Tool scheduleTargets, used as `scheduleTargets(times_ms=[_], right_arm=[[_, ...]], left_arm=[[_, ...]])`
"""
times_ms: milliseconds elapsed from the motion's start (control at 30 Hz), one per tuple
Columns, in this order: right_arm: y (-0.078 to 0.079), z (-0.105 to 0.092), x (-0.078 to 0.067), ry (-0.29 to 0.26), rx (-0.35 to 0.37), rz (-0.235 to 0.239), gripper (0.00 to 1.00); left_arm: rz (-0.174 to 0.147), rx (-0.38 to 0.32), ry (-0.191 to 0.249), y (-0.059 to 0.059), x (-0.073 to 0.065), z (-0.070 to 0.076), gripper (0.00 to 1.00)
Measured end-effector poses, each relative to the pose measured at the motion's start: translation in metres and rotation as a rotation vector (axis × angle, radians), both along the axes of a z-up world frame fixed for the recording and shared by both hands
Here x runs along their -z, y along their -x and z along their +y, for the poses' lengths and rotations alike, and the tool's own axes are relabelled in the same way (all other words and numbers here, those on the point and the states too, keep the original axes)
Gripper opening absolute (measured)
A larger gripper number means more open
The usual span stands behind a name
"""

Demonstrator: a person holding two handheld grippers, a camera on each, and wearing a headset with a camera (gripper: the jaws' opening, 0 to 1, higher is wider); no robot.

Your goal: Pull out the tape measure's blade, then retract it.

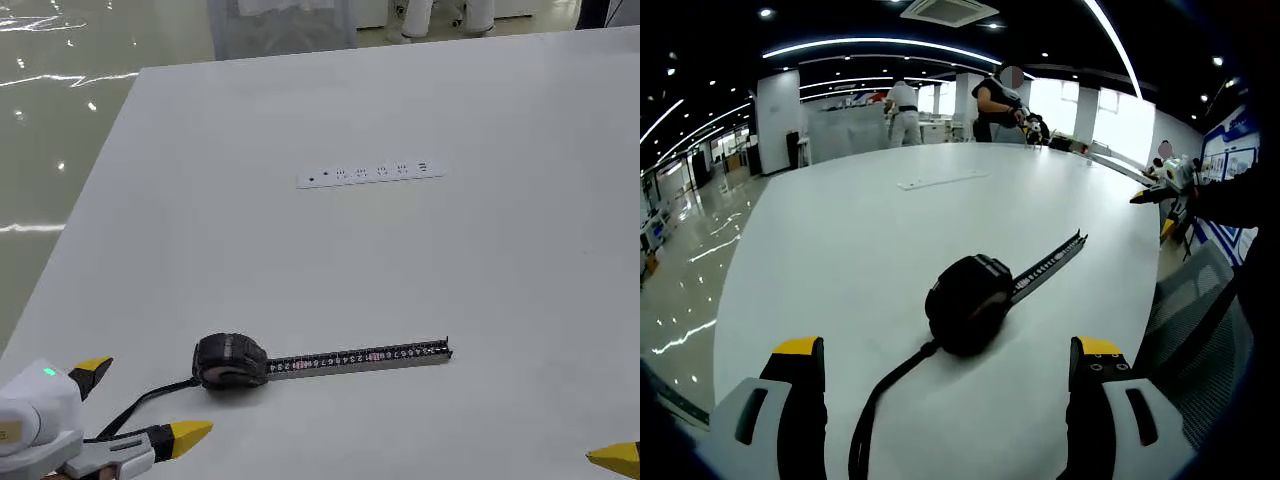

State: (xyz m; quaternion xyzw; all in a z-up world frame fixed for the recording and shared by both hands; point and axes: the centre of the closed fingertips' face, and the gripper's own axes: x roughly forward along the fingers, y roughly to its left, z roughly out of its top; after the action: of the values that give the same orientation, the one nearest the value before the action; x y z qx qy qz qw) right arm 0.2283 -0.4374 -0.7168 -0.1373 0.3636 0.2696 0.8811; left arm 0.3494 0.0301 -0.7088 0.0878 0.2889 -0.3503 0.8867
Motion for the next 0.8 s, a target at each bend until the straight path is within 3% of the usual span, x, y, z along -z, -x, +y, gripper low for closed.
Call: scheduleTargets(times_ms=[167,200,533,800], right_arm=[[-0.009,0.003,-0.002,0.004,-0.015,0.002,0.99],[-0.009,0.006,-0.002,0.002,-0.030,0.011,0.99],[-0.019,0.027,-0.008,0.044,-0.159,0.030,0.99],[-0.036,0.031,-0.015,0.083,-0.214,0.024,0.99]], left_arm=[[-0.004,0.004,-0.007,-0.001,-0.005,-0.010,0.99],[0.010,-0.013,0.012,-0.001,-0.006,-0.011,0.99],[-0.011,-0.044,0.041,-0.007,-0.010,-0.030,0.99],[0.009,-0.130,0.034,-0.018,0.000,-0.035,0.99]])
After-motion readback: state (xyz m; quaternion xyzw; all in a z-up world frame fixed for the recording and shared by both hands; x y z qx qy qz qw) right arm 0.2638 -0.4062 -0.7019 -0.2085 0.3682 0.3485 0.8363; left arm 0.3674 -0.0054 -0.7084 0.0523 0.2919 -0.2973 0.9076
